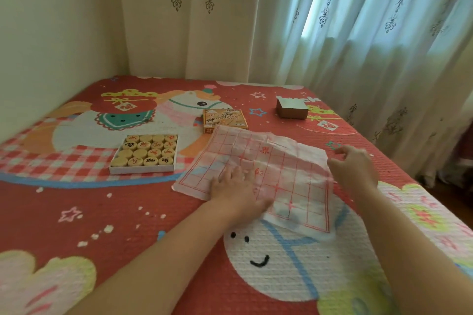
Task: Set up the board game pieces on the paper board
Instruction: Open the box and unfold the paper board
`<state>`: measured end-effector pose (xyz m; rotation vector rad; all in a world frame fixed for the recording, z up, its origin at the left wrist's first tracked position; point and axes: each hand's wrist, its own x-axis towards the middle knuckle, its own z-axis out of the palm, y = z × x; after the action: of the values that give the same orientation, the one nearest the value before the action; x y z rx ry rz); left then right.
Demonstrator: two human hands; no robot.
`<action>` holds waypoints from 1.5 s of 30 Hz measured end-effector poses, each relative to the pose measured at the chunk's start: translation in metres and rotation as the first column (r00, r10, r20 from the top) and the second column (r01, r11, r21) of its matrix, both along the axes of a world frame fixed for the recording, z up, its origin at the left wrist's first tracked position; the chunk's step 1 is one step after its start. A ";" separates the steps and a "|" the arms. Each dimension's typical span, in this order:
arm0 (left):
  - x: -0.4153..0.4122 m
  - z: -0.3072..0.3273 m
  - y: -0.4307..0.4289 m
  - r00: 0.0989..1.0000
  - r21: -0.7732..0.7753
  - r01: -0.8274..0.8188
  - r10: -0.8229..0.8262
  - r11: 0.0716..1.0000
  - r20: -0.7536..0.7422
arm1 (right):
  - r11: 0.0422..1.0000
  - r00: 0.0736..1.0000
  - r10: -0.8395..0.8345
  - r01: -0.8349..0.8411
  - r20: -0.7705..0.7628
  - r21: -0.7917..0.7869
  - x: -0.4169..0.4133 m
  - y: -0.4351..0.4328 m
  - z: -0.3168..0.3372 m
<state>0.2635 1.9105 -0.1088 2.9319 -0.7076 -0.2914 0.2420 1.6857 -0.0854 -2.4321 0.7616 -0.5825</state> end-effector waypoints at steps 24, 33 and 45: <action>0.056 0.018 0.064 0.997 -0.028 0.002 0.000 1.000 0.076 | 0.634 0.576 0.534 -0.757 -0.619 -0.158 0.060 0.086 -0.013; 0.053 -0.004 0.057 0.981 -0.046 -0.114 0.120 0.992 0.149 | 0.664 0.609 0.484 -0.723 -0.628 -0.190 0.069 0.113 -0.024; 0.048 -0.008 0.061 0.993 0.015 -0.121 0.121 0.993 0.009 | 0.683 0.605 0.472 -0.711 -0.641 -0.167 0.075 0.123 -0.027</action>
<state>0.3115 1.9717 -0.1172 2.9763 -0.5279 -0.2753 0.3169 1.8084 -0.1124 -3.0590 -0.0913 0.3080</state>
